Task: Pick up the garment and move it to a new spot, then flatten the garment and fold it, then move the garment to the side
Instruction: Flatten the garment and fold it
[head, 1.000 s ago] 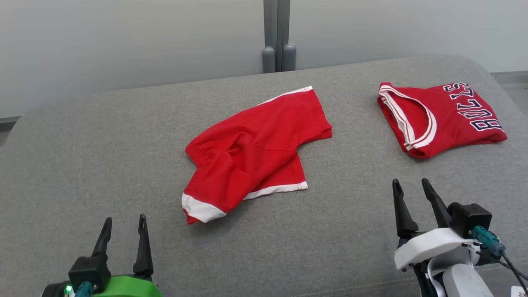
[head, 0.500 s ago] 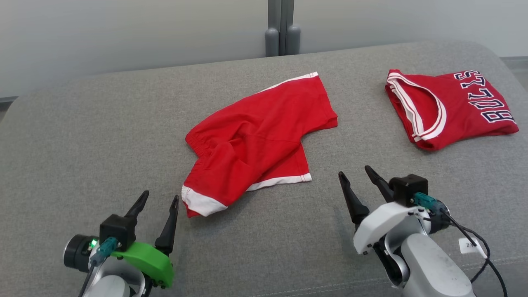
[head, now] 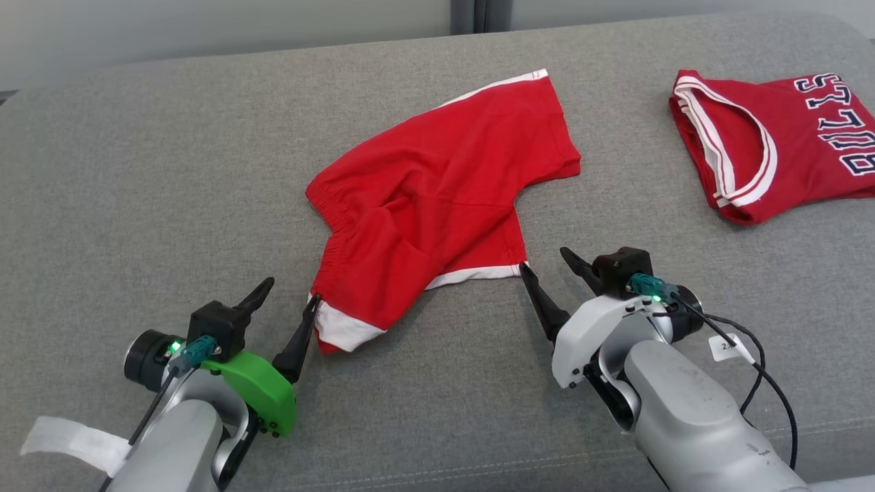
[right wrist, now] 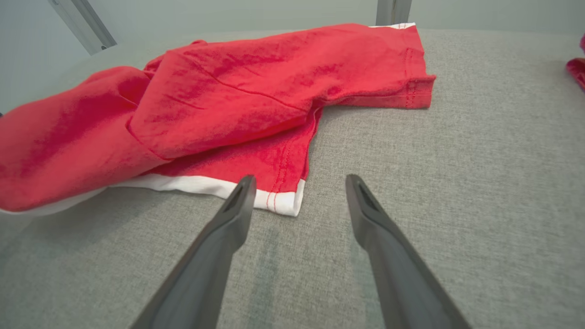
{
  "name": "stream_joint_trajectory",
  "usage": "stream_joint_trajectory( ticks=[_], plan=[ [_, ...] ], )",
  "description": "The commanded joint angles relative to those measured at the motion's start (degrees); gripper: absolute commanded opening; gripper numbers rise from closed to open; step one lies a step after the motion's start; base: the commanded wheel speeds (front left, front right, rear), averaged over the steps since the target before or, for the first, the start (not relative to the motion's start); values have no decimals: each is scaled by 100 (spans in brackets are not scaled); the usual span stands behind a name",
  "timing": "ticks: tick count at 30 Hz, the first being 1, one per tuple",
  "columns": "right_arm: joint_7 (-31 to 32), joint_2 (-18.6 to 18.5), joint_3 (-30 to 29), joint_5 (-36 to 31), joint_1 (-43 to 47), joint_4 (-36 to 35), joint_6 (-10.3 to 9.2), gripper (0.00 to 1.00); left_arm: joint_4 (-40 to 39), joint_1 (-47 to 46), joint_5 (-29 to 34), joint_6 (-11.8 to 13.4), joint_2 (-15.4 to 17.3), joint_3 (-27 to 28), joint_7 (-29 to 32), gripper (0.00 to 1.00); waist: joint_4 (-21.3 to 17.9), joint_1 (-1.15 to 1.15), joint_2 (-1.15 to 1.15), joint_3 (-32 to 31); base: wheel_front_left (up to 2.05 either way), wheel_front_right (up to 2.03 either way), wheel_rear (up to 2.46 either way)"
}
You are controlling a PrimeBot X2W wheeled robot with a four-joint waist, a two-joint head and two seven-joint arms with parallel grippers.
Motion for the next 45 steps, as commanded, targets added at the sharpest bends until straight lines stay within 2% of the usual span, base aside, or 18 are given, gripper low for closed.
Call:
stream_joint_trajectory(
  ticks=[1,8,12,19,23,25,35,45],
  plan=[
    [-50,-14,62,62,-95,93,-2,100,51,-136,-100,-7,46,-113,-20,100,55,0,0,98,0,0,0],
    [-123,11,439,349,-384,541,-2,100,115,-425,-482,-7,250,-750,-79,100,58,0,0,203,0,0,0],
    [-128,15,554,494,-429,600,-2,100,-59,-407,-429,-7,403,-789,-96,100,75,0,0,219,0,0,0],
    [-134,14,470,512,-436,515,-2,100,-1068,74,-252,87,612,-845,-106,100,184,0,0,199,0,0,0],
    [-134,13,406,483,-445,484,-2,100,-1290,206,-243,109,725,-981,136,100,227,0,0,201,0,0,0],
    [-134,13,365,434,-456,498,-2,100,-1304,206,-384,92,610,-969,160,100,249,0,0,209,0,0,0],
    [-135,12,507,451,-524,596,-2,100,-712,-209,-566,15,489,-1164,189,100,178,0,0,334,0,0,0],
    [-135,12,776,672,-667,712,-2,100,-141,-640,-1053,-6,364,-1680,131,98,179,0,0,451,0,0,0]
  ],
)
